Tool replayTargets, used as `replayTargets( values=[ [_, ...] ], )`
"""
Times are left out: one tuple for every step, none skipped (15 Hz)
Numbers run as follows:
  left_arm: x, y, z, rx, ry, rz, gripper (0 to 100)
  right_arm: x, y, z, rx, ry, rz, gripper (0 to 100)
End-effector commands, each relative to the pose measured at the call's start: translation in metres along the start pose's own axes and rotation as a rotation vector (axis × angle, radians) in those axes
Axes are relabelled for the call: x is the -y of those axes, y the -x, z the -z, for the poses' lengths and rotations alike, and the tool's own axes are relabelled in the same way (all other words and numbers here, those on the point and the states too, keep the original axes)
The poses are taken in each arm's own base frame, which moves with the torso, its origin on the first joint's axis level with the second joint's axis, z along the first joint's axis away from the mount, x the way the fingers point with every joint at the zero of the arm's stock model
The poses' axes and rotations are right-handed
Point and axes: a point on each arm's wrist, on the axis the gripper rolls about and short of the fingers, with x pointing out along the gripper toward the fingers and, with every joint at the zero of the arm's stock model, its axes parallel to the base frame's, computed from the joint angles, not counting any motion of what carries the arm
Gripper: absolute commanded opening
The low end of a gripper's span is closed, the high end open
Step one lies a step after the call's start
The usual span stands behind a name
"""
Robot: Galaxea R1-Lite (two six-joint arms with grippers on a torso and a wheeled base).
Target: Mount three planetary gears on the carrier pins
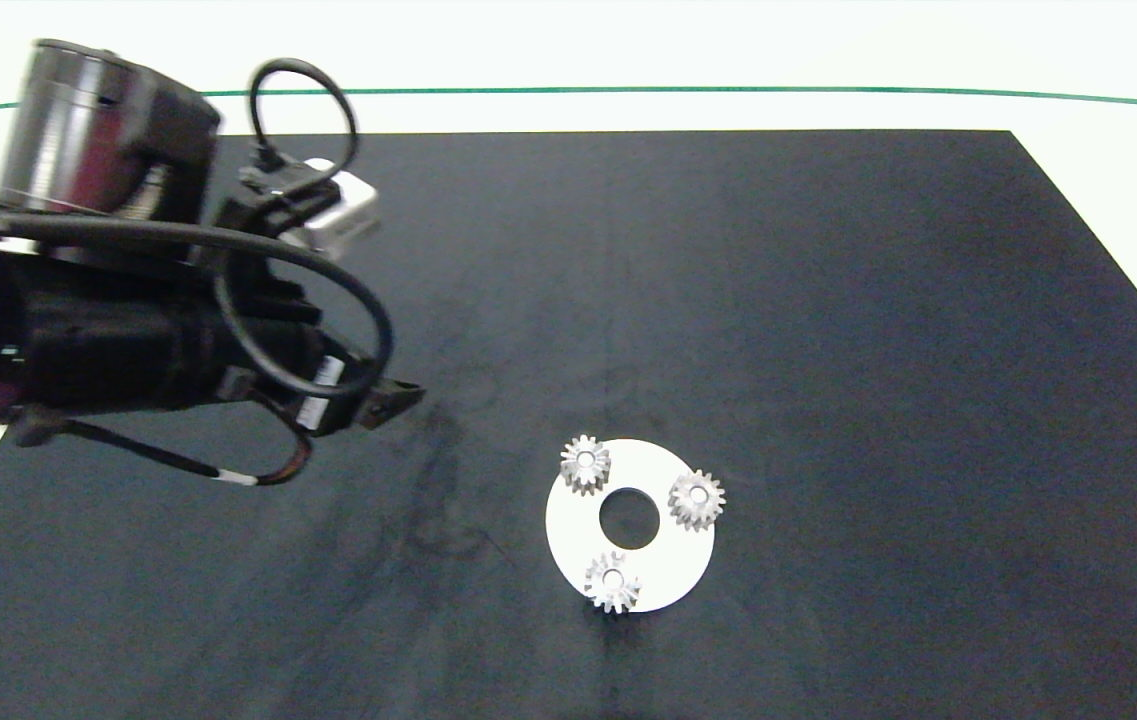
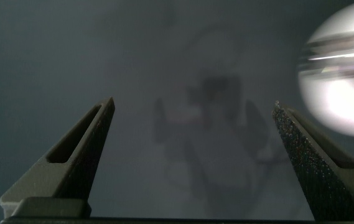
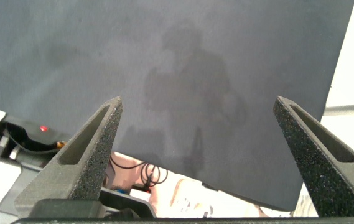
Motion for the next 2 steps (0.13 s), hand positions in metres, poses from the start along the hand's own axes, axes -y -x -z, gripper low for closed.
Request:
replayTargets(
  values=[
    [-0.042,0.080,0.073,-0.034,0.151,-0.261,100,0.000,-0.001,-0.011,-0.026,-0.015,0.032,100],
    [-0.042,0.093,0.090,-0.048,0.176,-0.310,100,-0.001,0.002,-0.009,-0.025,-0.022,0.058,100]
  ],
)
